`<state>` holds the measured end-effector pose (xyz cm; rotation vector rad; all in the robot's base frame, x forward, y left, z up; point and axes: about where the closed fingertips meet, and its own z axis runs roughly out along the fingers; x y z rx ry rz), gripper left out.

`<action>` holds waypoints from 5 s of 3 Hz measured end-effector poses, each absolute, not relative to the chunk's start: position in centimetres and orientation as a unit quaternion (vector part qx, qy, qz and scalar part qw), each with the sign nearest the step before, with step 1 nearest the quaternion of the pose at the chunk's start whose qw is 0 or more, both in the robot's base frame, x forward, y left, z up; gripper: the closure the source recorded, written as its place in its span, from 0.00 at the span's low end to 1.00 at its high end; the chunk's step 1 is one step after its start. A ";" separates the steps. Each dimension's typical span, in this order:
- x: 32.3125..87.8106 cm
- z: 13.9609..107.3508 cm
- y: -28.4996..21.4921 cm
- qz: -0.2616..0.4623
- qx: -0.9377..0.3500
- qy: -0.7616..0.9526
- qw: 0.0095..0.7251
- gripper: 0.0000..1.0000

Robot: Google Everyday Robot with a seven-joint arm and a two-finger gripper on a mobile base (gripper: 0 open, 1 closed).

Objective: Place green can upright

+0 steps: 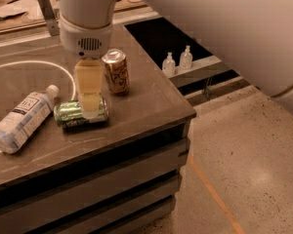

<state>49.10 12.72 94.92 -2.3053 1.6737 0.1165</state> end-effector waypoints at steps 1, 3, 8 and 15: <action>49.1 93.2 15.6 0.031 -0.808 0.574 0.129 0.00; 50.1 88.4 16.6 0.008 -0.786 0.613 0.082 0.00; 49.7 84.5 17.7 -0.002 -0.747 0.663 0.060 0.47; 54.1 94.1 12.1 0.024 -0.736 0.660 0.146 1.00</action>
Offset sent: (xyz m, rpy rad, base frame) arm 0.0067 0.0488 -0.0764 -0.1759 0.0393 -0.0469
